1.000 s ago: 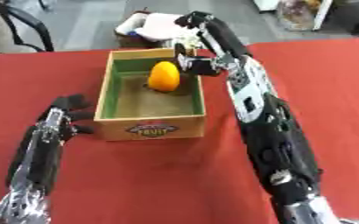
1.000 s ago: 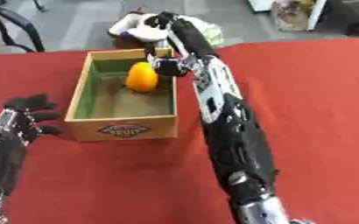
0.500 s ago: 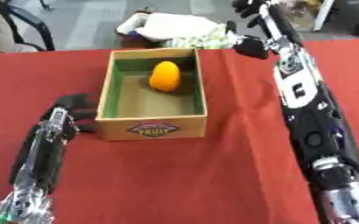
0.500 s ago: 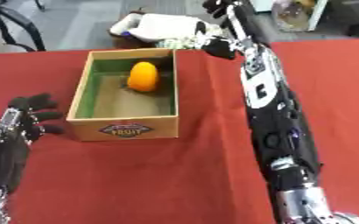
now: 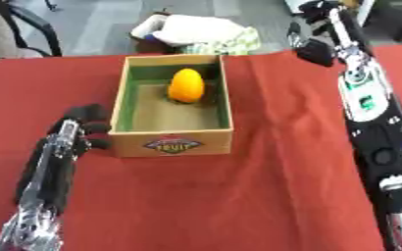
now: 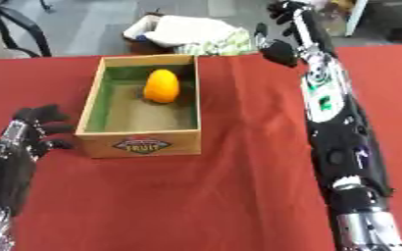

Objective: Pick up objects on the table and place them in the box.

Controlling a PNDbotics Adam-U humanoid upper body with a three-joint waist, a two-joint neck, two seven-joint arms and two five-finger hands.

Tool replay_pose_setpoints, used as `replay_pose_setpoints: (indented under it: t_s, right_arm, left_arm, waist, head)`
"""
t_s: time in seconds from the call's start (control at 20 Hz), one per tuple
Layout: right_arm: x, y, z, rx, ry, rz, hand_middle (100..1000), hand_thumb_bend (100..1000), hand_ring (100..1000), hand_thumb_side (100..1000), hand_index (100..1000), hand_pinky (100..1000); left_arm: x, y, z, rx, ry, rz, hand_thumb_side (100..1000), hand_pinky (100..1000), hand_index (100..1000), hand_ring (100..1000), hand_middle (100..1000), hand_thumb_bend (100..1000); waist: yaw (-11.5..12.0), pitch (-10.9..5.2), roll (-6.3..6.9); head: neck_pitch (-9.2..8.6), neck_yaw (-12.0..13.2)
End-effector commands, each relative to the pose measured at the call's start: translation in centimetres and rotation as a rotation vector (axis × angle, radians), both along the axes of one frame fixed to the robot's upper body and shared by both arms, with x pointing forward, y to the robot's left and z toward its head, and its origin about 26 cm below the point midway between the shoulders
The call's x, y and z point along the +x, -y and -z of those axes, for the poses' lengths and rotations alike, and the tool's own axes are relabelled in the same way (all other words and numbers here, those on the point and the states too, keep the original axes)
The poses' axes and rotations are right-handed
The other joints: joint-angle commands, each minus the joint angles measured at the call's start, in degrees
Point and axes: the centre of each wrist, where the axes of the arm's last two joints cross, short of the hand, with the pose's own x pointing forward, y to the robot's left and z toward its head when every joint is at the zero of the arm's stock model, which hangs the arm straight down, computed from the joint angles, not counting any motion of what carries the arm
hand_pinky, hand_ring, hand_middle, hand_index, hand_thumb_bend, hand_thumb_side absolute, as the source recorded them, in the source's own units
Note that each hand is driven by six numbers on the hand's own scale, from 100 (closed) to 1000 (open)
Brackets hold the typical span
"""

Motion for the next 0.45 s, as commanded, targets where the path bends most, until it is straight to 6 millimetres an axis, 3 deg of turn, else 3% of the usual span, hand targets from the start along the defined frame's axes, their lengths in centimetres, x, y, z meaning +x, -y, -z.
replay_pose_setpoints:
  t_s: [0.05,0.45]
  right_arm:
    - [-0.3,1.7,-1.5,0.027,0.036,0.037,678,100,737,323,799,622]
    - [-0.7,3.1,-0.8,0.078,0.015,0.071,671,100,733,376,793,616]
  left_arm:
    - [0.0,-0.5,-0.5,0.019,0.021,-0.013,938,620,822,725,701,100]
    - [0.0,-0.5,-0.5,0.022,0.019,-0.012,935,620,822,725,701,100]
  waist:
    - [0.0,-1.27,-0.14]
    - [-0.3,-1.43,-0.12]
  head:
    - [-0.40,0.2]
    - [-0.43,0.3]
